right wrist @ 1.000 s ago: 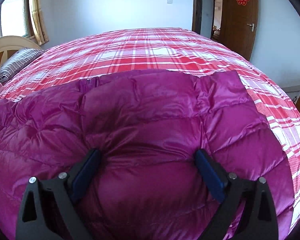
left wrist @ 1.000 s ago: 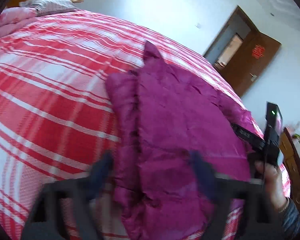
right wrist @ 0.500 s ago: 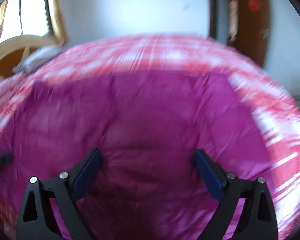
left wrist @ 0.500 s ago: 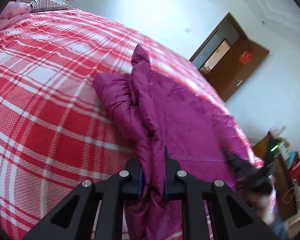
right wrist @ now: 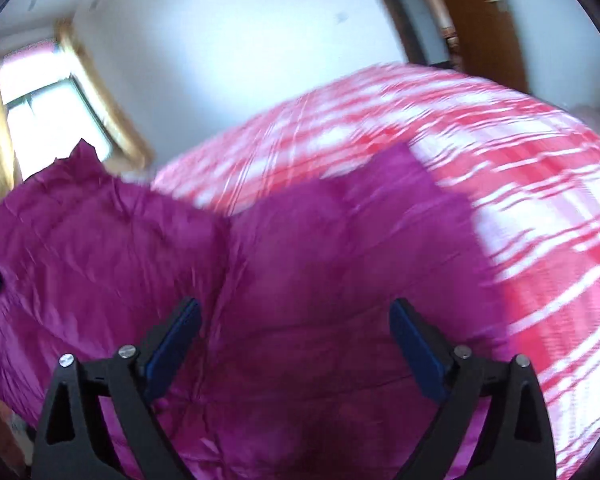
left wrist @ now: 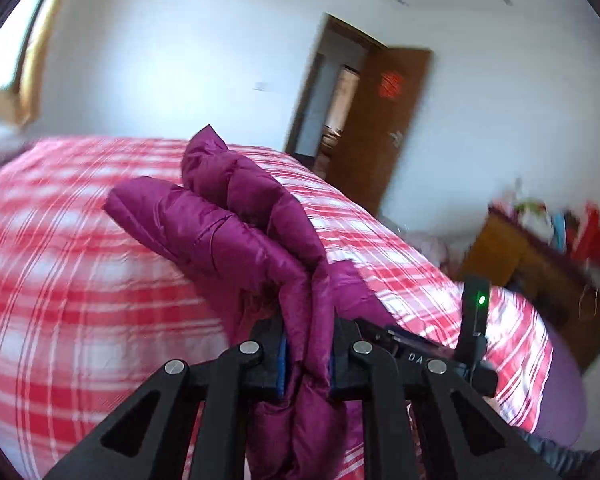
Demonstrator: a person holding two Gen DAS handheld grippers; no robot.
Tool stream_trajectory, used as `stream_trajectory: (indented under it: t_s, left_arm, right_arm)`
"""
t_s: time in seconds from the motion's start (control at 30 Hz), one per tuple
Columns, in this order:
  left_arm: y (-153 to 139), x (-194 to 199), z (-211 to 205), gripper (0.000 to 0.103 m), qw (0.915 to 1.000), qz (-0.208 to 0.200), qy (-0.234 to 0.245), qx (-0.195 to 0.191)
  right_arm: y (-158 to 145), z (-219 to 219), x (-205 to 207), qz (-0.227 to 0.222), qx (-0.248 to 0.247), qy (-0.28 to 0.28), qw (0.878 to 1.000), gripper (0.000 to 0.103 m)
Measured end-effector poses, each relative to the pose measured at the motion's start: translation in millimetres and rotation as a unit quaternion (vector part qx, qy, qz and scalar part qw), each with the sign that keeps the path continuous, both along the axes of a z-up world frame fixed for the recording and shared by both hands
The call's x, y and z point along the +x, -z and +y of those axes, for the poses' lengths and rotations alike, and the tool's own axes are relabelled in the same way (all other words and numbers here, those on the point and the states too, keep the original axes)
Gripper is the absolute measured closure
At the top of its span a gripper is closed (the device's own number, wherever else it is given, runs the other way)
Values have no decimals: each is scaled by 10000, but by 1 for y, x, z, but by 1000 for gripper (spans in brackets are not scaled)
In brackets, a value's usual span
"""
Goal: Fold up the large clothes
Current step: 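Grasp the folded jacket bundle with the left gripper while the right gripper grasps it too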
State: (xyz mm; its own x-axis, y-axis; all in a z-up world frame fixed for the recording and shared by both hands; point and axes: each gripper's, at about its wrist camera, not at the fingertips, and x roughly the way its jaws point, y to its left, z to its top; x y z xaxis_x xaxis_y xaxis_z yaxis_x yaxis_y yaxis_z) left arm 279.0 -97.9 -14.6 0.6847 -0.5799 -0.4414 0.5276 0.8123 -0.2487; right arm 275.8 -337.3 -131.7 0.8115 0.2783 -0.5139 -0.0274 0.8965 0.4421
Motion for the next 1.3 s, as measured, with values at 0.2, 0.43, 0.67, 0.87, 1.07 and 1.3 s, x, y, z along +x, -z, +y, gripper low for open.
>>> stream_trajectory:
  t_s: [0.2,0.43,0.67,0.87,1.07,1.3]
  left_arm:
    - [27,-4,-102,89,9944,-230,666,787]
    - [91,2,-175,88,9805,-597,735,1723]
    - [115,-5,-187,67,9743,-882,883,1875]
    - [108,-19,-178,66,9747,-904,1003,1779]
    - [77,-53,-133,45,9785,-946,1108,1458]
    - [41,-53,-74,10,9837,-1490,183,987]
  right_arm:
    - [-10,-62,-10,-290,705,495,9959,6]
    - [-28,-112,-21,-450,1157,518,9909,11]
    - [-64,-99,-13,-760,1027,-541,9903,21]
    - [-60,-60,56,439,465,-1279,9897,39]
    - [-29,-62,74,991,312,-1093,9886,77]
    - [-15,-76,60,967,199,-694,9927,77]
